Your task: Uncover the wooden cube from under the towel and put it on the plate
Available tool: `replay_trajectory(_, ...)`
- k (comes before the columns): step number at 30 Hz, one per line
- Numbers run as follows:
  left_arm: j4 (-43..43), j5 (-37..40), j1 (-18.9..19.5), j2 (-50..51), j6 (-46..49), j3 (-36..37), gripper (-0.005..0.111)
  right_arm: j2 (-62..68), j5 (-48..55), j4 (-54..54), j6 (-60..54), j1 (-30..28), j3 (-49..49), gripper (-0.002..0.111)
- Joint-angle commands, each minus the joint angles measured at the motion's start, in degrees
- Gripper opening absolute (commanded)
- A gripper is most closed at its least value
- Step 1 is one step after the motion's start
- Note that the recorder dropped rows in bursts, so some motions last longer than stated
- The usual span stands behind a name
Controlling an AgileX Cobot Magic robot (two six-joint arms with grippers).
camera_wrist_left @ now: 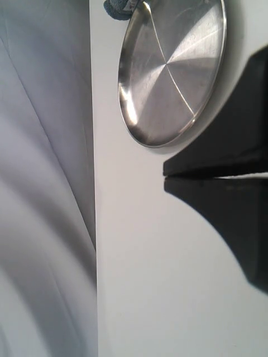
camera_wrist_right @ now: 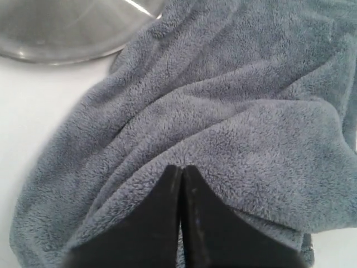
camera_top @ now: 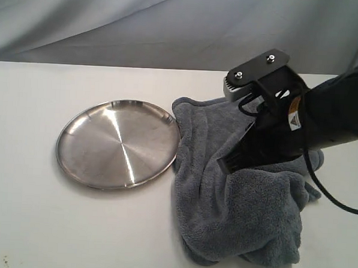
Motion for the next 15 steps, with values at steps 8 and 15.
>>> replay_trajectory(8,0.0,-0.5,0.1,-0.1,-0.4,0.3,0.0,2.7,3.0,29.7,-27.5,0.2,-0.3,0.0)
replay_trajectory(15,0.0,-0.5,0.1,-0.1,-0.4,0.3,0.0,2.7,-11.5,35.4,-44.3,-0.1,-0.3,0.0)
